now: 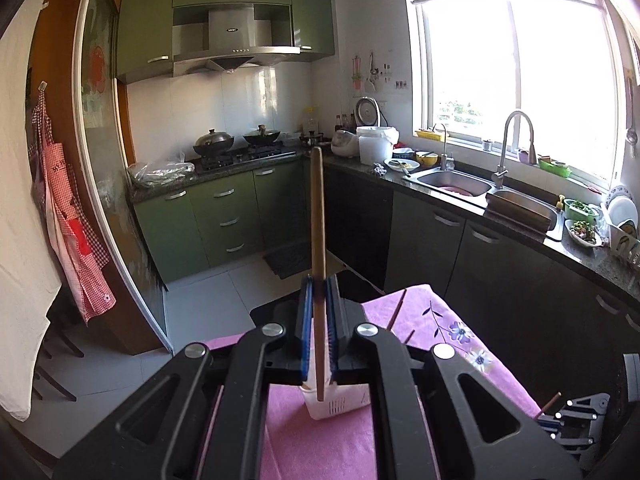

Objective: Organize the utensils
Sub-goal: 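Drop the chopstick into the caddy with the left gripper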

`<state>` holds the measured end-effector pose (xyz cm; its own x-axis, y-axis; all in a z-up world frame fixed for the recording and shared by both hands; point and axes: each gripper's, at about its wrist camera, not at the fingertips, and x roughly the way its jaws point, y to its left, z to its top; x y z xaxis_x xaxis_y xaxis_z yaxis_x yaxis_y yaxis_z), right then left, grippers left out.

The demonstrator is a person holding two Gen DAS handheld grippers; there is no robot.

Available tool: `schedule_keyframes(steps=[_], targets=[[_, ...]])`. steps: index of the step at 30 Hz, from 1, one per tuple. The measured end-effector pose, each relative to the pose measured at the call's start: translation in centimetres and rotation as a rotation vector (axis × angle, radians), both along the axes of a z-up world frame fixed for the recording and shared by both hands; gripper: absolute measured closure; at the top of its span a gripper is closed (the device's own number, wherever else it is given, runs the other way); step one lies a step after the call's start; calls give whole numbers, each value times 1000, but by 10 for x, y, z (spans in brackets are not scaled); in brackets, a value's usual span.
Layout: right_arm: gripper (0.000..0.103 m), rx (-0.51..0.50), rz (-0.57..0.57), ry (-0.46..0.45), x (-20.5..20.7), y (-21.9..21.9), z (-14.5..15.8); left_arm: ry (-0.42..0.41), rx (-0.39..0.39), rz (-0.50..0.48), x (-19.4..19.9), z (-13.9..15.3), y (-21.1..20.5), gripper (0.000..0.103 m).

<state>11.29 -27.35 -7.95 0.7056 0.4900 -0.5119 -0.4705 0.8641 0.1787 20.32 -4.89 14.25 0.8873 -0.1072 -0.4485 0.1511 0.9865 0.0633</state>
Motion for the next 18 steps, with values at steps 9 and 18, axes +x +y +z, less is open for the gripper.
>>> schedule_keyframes(steps=[9,18], targets=[[95,22,-29,18,4,-12,-3,34,-49,20,56,-23,10,96],[96,12,-24,27,8,-5,-3,137,-68,10,71,-75,19,96]])
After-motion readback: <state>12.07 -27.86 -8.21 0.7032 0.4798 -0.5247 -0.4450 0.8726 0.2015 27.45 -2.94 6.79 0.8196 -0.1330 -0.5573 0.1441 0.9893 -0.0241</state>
